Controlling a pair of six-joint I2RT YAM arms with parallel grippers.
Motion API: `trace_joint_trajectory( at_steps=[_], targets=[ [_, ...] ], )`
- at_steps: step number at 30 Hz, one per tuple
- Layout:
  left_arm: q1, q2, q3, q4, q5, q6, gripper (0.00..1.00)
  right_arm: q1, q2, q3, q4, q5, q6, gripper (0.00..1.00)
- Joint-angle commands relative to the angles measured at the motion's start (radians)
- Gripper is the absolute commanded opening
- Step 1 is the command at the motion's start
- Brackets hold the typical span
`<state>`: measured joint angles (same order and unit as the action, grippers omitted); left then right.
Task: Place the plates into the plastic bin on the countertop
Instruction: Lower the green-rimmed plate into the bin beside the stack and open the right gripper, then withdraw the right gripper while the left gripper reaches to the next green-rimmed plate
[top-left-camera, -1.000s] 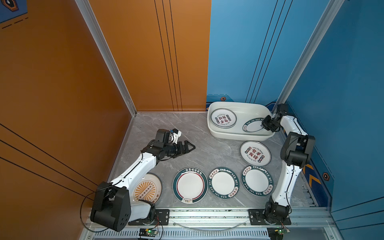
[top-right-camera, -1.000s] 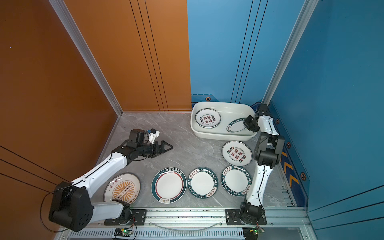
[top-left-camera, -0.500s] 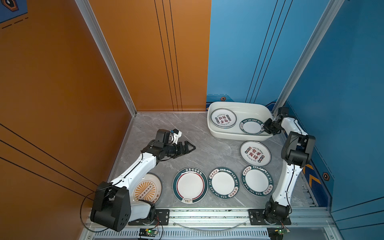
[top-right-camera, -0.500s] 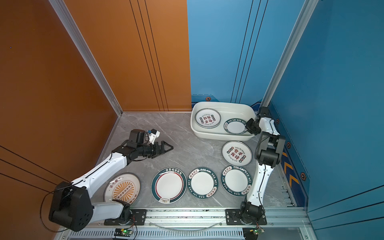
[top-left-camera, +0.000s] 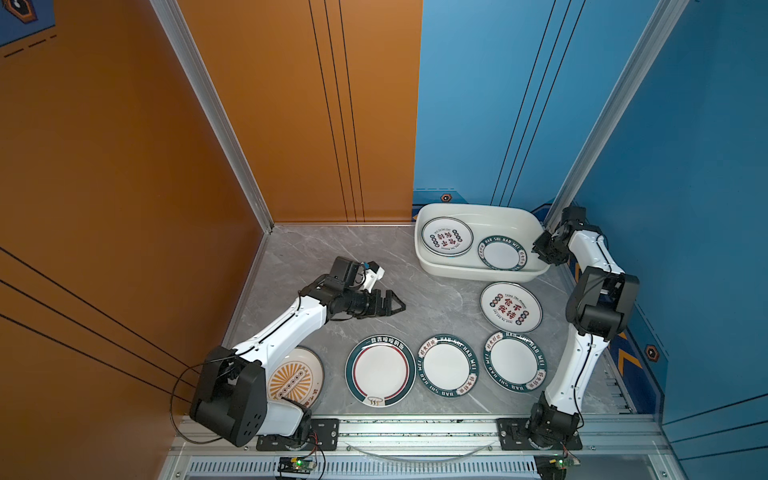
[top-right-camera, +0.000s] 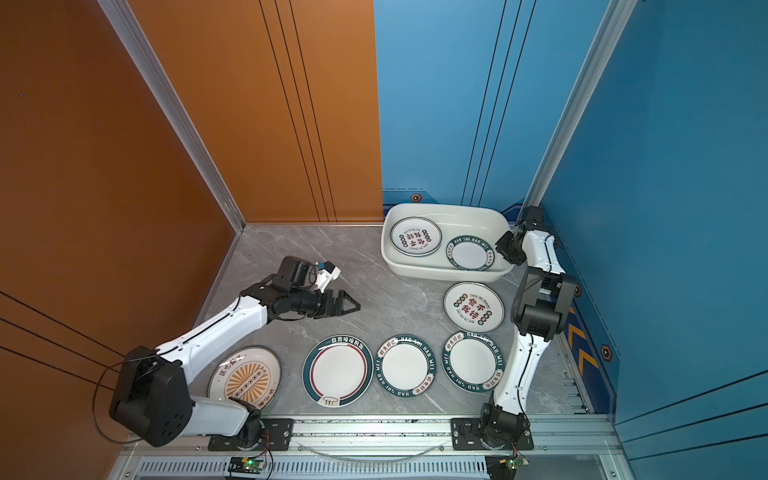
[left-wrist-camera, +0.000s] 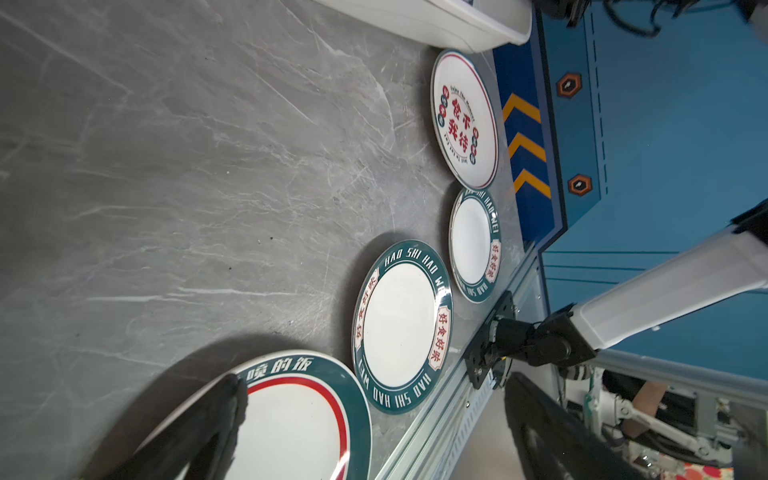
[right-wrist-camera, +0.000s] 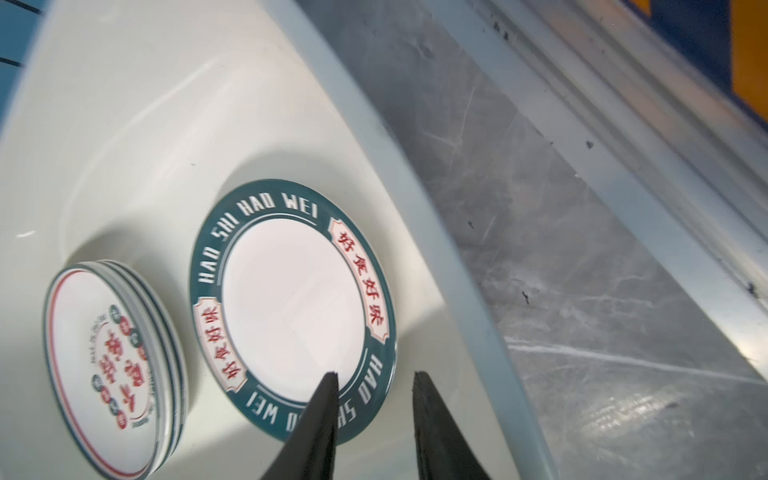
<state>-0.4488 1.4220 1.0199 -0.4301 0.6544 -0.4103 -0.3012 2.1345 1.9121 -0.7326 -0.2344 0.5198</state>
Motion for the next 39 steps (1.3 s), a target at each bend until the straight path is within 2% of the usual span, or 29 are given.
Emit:
trace_joint_trajectory(
  at_steps=[1,5,10,16,19,22,23,26,33,39],
  targets=[
    [-0.074,0.058,0.098,-0.113,-0.026,0.117,1.0,0.013,-0.166,0.023,-0.031,-0.014,-0.021,0.35],
    [-0.145,0.122,0.167,-0.167,-0.035,0.201,0.98,0.045,-0.288,-0.054,-0.041,-0.101,-0.047,0.36],
    [-0.204,0.212,0.225,-0.202,-0.061,0.294,0.95,0.108,-0.481,-0.32,0.021,-0.188,-0.087,0.38],
    [-0.252,0.357,0.327,-0.269,-0.097,0.439,0.92,0.15,-0.673,-0.593,0.084,-0.231,-0.089,0.38],
    [-0.251,0.444,0.392,-0.297,-0.076,0.483,0.9,0.17,-0.747,-0.686,0.103,-0.24,-0.08,0.39],
    [-0.252,0.544,0.47,-0.344,-0.033,0.527,0.87,0.196,-0.801,-0.738,0.1,-0.243,-0.084,0.39],
    [-0.254,0.575,0.497,-0.363,-0.014,0.542,0.82,0.201,-0.814,-0.749,0.098,-0.246,-0.086,0.39],
    [-0.263,0.654,0.555,-0.4,0.004,0.578,0.78,0.219,-0.854,-0.775,0.096,-0.25,-0.088,0.39],
    [-0.261,0.716,0.58,-0.41,0.062,0.604,0.69,0.231,-0.894,-0.824,0.094,-0.256,-0.096,0.39],
    [-0.271,0.748,0.559,-0.424,0.068,0.62,0.62,0.229,-0.892,-0.842,0.094,-0.261,-0.109,0.39]
  ],
)
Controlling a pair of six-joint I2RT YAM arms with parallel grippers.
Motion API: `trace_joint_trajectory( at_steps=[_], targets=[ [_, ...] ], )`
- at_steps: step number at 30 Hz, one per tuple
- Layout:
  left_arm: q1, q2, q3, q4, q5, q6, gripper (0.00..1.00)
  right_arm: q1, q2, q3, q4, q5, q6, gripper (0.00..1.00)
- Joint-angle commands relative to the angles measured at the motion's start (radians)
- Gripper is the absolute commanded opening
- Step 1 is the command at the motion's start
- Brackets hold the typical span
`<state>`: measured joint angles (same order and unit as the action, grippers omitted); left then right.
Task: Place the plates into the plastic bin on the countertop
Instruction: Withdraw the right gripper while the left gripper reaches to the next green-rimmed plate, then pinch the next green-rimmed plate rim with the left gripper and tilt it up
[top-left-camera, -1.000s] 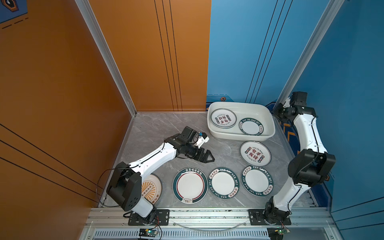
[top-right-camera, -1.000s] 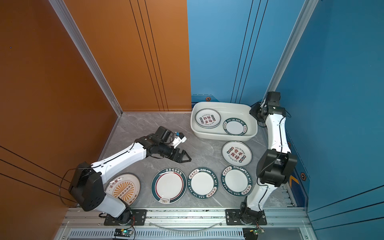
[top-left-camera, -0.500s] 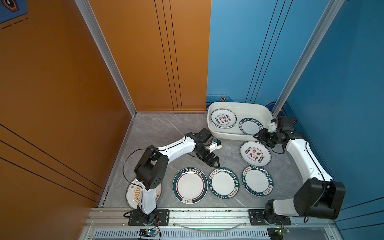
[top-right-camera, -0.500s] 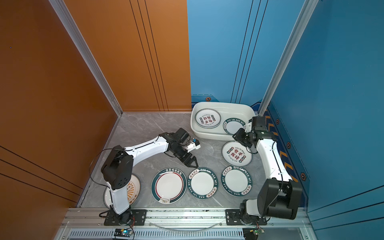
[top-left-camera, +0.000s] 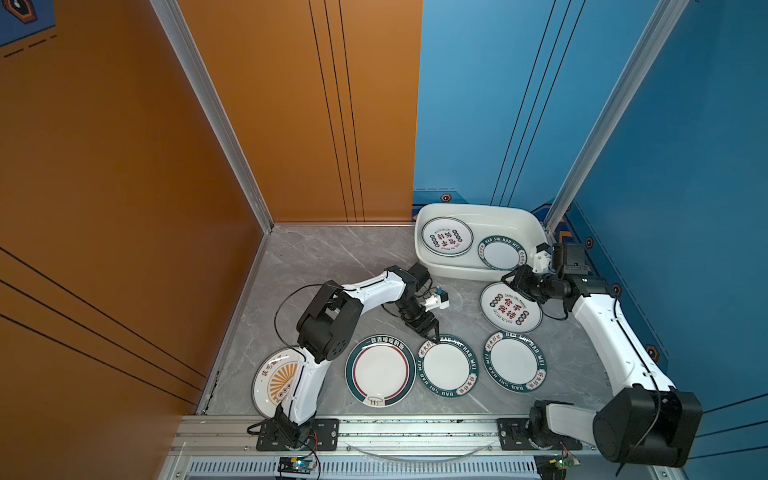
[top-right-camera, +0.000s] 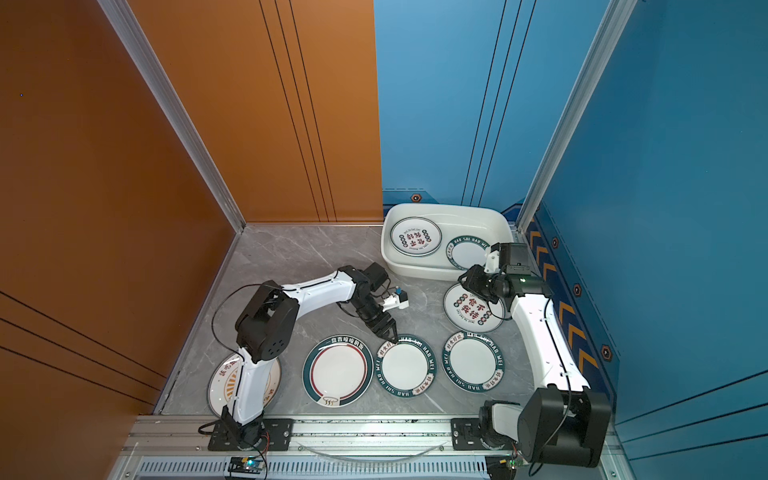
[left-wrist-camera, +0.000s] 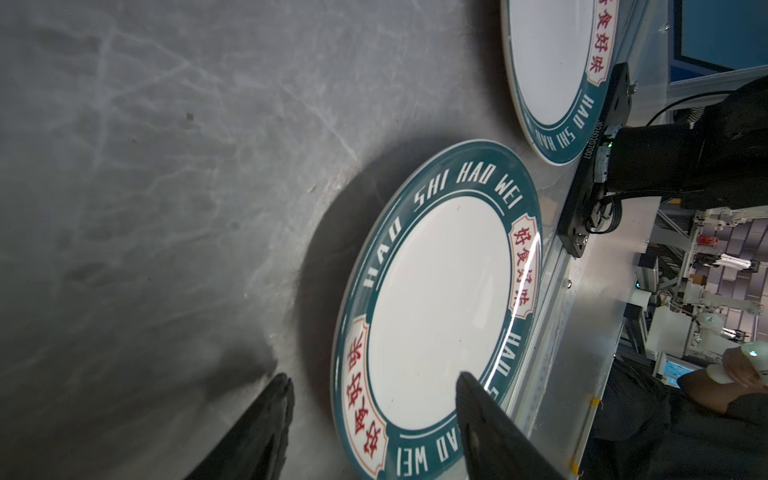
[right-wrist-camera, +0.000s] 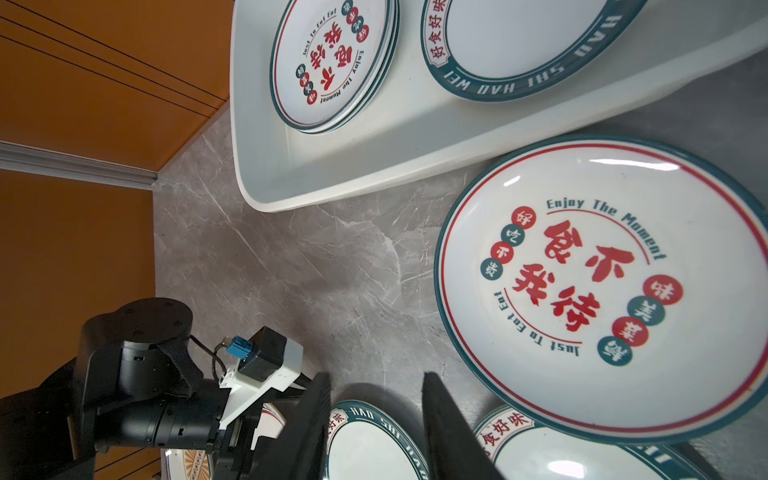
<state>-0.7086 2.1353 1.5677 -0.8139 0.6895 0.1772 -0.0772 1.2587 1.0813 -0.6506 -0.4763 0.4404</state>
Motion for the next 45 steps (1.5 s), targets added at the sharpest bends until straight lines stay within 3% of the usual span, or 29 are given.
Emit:
trace_joint_trajectory(
  at_steps=[1,22,31,45],
  targets=[
    [-0.011,0.039,0.007,-0.04,0.033,0.035,0.61,0.005,-0.019,-0.014,0.013,-0.018,-0.029,0.39],
    [-0.003,0.125,-0.015,-0.053,0.018,0.068,0.29,0.001,-0.023,-0.02,0.011,-0.017,-0.023,0.39],
    [0.013,0.144,-0.002,-0.053,0.037,0.062,0.04,0.002,-0.019,-0.02,0.006,-0.014,-0.026,0.39],
    [0.066,0.105,0.076,-0.035,0.025,-0.016,0.0,0.002,-0.039,-0.051,0.007,-0.021,-0.041,0.39]
  ],
)
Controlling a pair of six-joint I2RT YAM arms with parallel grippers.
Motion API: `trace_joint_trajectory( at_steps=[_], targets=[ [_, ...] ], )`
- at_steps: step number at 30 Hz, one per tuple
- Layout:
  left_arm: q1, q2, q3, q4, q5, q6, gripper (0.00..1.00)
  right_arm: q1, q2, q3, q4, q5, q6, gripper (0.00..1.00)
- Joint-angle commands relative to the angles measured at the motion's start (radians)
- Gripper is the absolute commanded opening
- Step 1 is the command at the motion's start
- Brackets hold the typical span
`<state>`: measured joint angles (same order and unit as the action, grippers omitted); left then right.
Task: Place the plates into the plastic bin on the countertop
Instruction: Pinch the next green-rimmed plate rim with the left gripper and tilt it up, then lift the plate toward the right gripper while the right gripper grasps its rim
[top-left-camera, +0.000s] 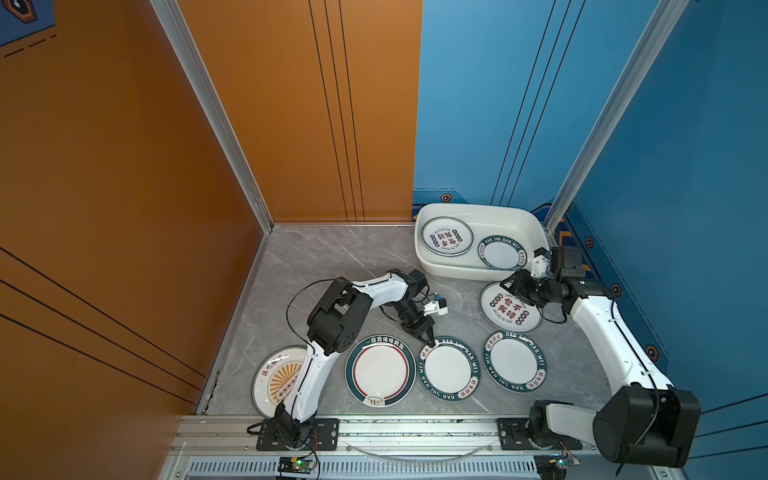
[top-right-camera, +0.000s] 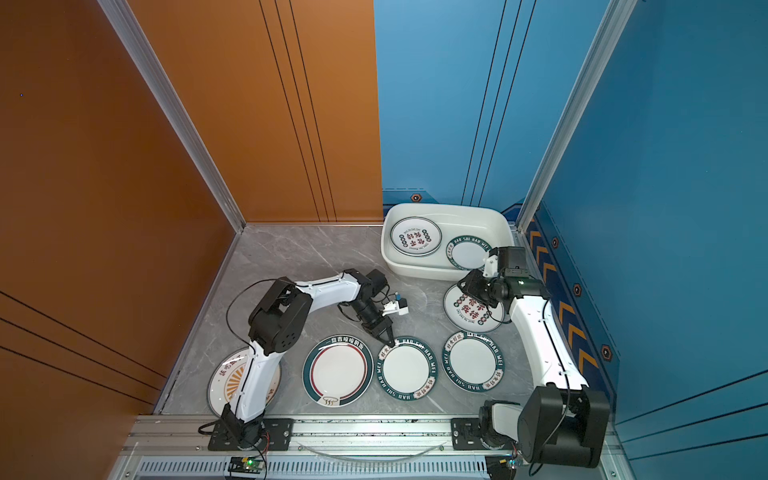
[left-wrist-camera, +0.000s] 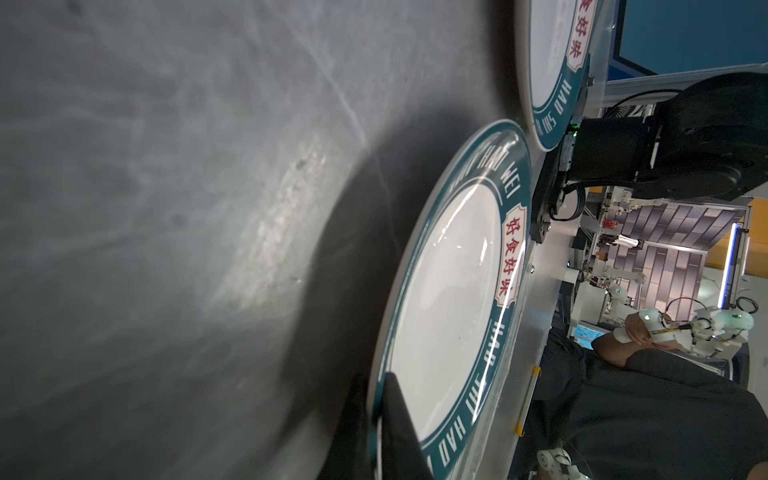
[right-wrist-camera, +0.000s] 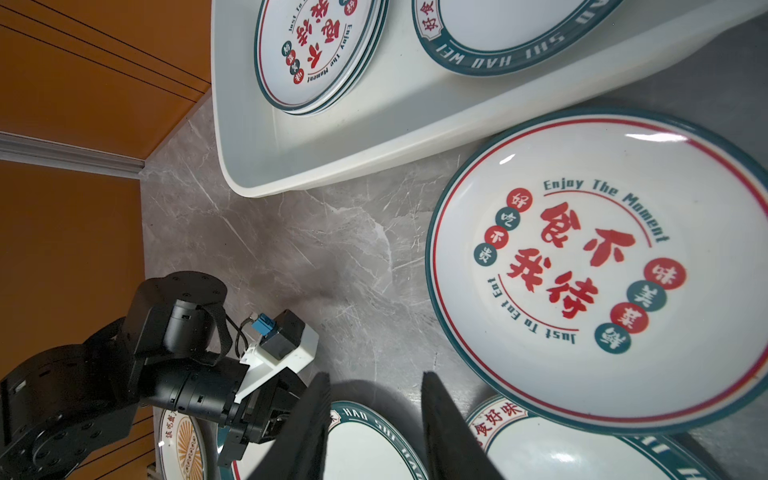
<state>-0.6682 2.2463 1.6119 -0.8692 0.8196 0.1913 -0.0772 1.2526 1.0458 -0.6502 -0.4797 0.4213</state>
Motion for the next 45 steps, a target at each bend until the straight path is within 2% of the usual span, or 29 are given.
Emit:
trace_joint_trajectory(
  at_steps=[1,6,12,16,20,33,45],
  targets=[
    [0.031,-0.022,0.039,0.028,-0.103,-0.044,0.0,0.002,-0.034,-0.018,0.01,-0.021,-0.025,0.39],
    [0.073,-0.094,0.066,0.083,-0.066,-0.133,0.0,0.004,-0.051,-0.061,0.07,-0.099,-0.016,0.41],
    [0.125,-0.184,0.043,0.151,0.008,-0.23,0.0,0.012,-0.08,-0.151,0.244,-0.248,0.047,0.52],
    [0.153,-0.234,0.02,0.162,-0.005,-0.29,0.0,0.034,-0.076,-0.202,0.354,-0.307,0.07,0.59],
    [0.205,-0.288,-0.043,0.226,0.018,-0.386,0.0,0.044,-0.052,-0.25,0.462,-0.351,0.112,0.61],
    [0.293,-0.428,-0.13,0.288,0.033,-0.51,0.0,0.112,0.016,-0.281,0.509,-0.335,0.09,0.62],
    [0.295,-0.456,-0.129,0.364,0.042,-0.6,0.0,0.217,0.092,-0.288,0.62,-0.348,0.153,0.59]
  ],
)
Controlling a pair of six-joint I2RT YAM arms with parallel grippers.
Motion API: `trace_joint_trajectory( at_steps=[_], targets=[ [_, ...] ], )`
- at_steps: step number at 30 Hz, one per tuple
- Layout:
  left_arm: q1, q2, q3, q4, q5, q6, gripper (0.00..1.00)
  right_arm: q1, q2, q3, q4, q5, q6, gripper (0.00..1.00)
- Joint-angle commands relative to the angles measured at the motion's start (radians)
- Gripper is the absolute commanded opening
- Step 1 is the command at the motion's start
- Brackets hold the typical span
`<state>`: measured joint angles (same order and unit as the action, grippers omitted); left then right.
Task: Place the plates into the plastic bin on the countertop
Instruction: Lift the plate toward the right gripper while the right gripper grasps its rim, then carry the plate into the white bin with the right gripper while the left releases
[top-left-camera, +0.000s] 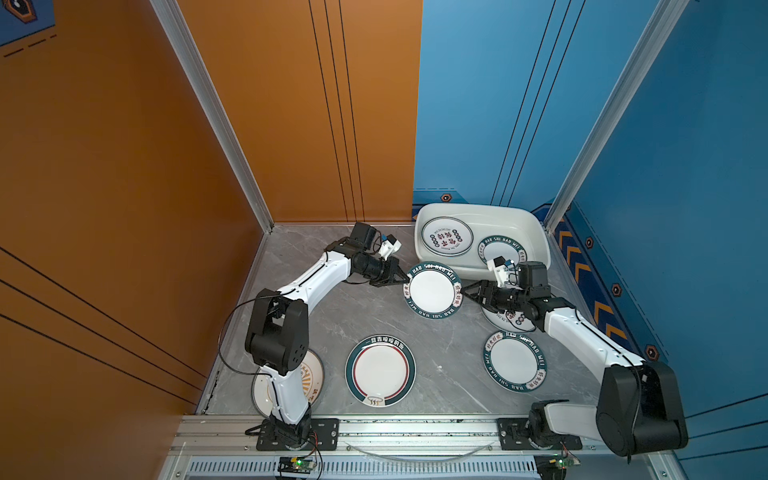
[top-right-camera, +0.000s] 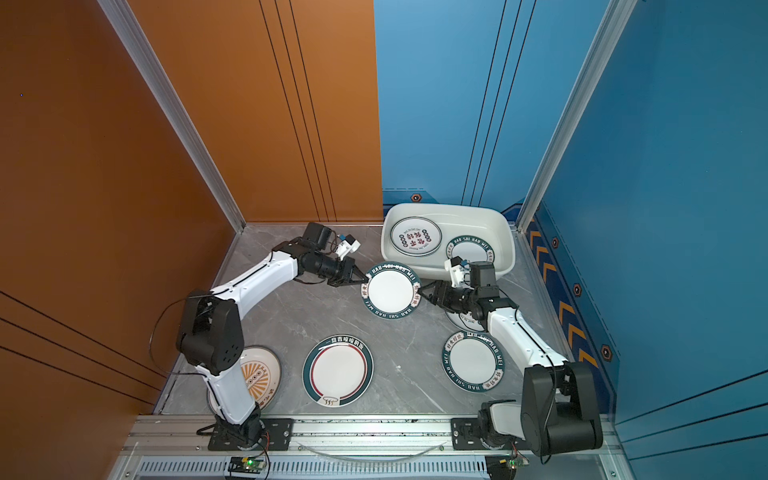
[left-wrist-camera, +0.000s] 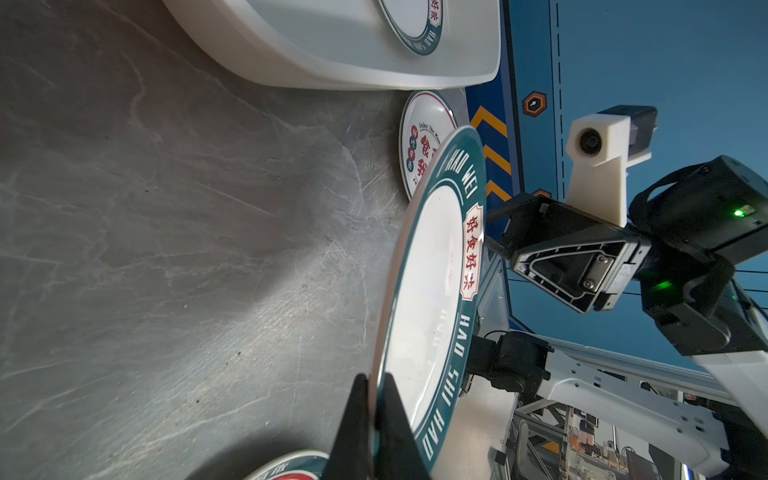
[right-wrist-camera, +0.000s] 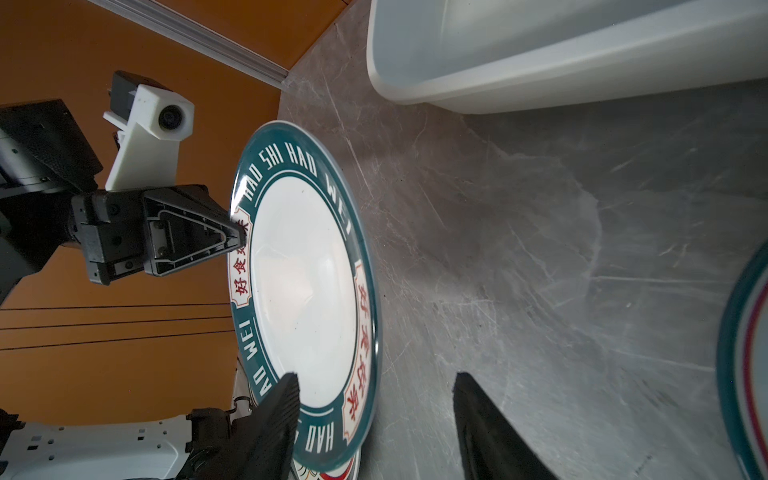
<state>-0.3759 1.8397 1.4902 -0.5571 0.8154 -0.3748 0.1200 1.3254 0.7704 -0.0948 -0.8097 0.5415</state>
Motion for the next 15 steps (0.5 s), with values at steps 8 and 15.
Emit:
trace_joint_trajectory(
  at_steps=[8,15],
  targets=[
    [-0.007,-0.069,-0.036,0.102,0.044,-0.061,0.0,0.066,0.095,-0.047,0.282,-0.057,0.179,0.4],
    [-0.004,-0.082,-0.076,0.133,0.031,-0.074,0.0,0.083,0.12,-0.048,0.377,-0.064,0.242,0.25]
  ],
)
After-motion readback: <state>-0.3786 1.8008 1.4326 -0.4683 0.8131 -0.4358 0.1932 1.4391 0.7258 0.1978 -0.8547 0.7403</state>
